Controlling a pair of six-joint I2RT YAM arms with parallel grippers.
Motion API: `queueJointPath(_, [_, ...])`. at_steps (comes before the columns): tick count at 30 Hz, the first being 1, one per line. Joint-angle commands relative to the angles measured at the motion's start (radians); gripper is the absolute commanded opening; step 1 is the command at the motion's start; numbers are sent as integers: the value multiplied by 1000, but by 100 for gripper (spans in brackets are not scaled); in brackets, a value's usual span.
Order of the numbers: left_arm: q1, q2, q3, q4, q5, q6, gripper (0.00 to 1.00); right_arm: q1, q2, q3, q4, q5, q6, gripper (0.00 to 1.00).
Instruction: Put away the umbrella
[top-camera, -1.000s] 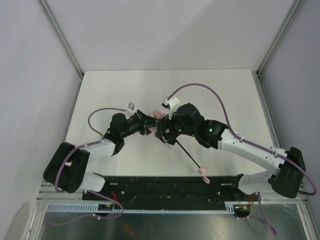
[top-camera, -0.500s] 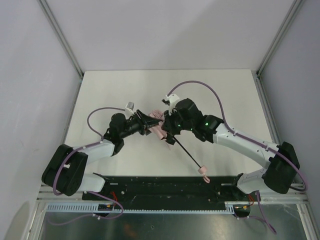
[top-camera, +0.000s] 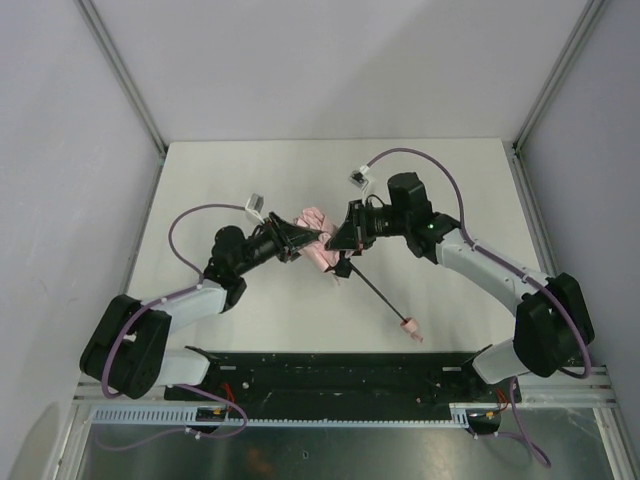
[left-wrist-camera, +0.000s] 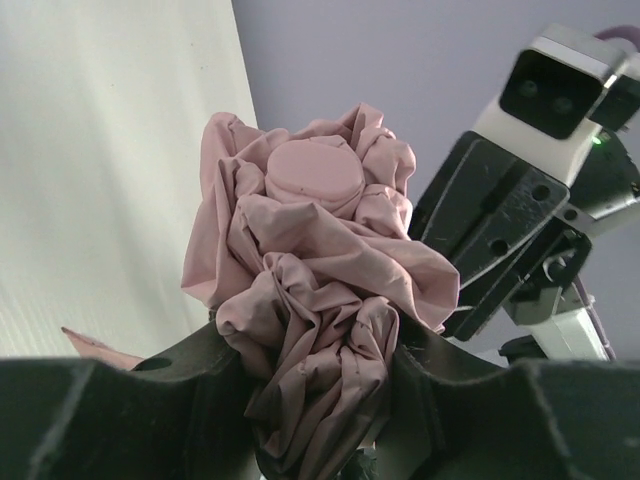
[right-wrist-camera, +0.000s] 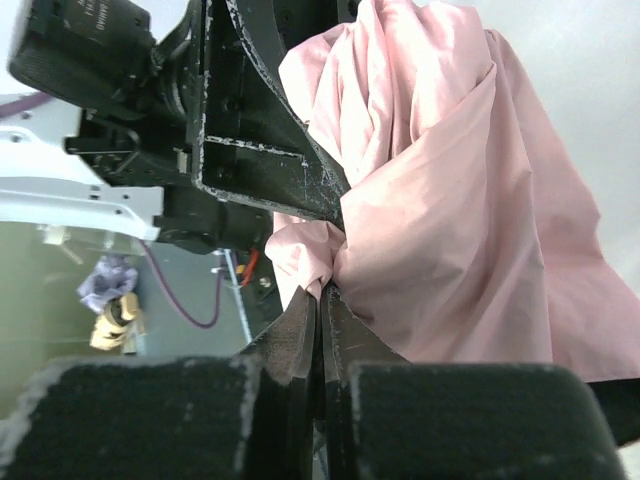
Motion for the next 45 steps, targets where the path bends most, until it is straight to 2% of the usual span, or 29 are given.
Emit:
queueJointPath(1, [-18,-59,8,253,130,-46,0,-57,22,-42,178,-51,101,0])
queueJointPath(6, [-17,-37,-25,289,88,-132,0,-38,4,-45,94,53,41,0])
queueJointPath(7, [-17,-34,-34,289,69,-149,0,-24,-8,-44,69,94,24,6])
queueJointPath(11, [-18,-15,-64,283,4,-197,0,27,-65,-28,-38,231,-47,51])
queueJointPath(13, [-18,3,-63,280,-8,-203,0,45,-99,-22,-80,301,-73,68])
queueJointPath(16, [-17,16,-62,279,-25,-208,0,51,-167,-20,-141,405,-73,81])
queueJointPath(18, [-17,10,-56,278,-40,-204,0,30,-216,-21,-192,499,-13,87])
queueJointPath(22, [-16,8,-9,266,-33,-202,0,-135,-285,-73,-260,521,182,97])
queueJointPath(28, [-16,-3,52,265,-11,-231,0,-398,-384,-237,-199,470,381,99])
queueJointPath(32, [-16,-26,91,263,-15,-270,0,-487,-374,-377,-51,305,550,95])
queueJointPath(35, [-16,-38,126,263,-23,-301,0,-421,-350,-538,285,211,806,89])
queueJointPath(38, [-17,-50,156,262,-36,-326,0,-291,-299,-617,547,233,1020,86])
queueJointPath(42, [-19,-62,181,263,-44,-346,0,-143,-238,-654,759,334,1247,86])
queueJointPath(45, [-19,-69,190,264,-54,-351,0,-60,-207,-684,856,415,1400,85])
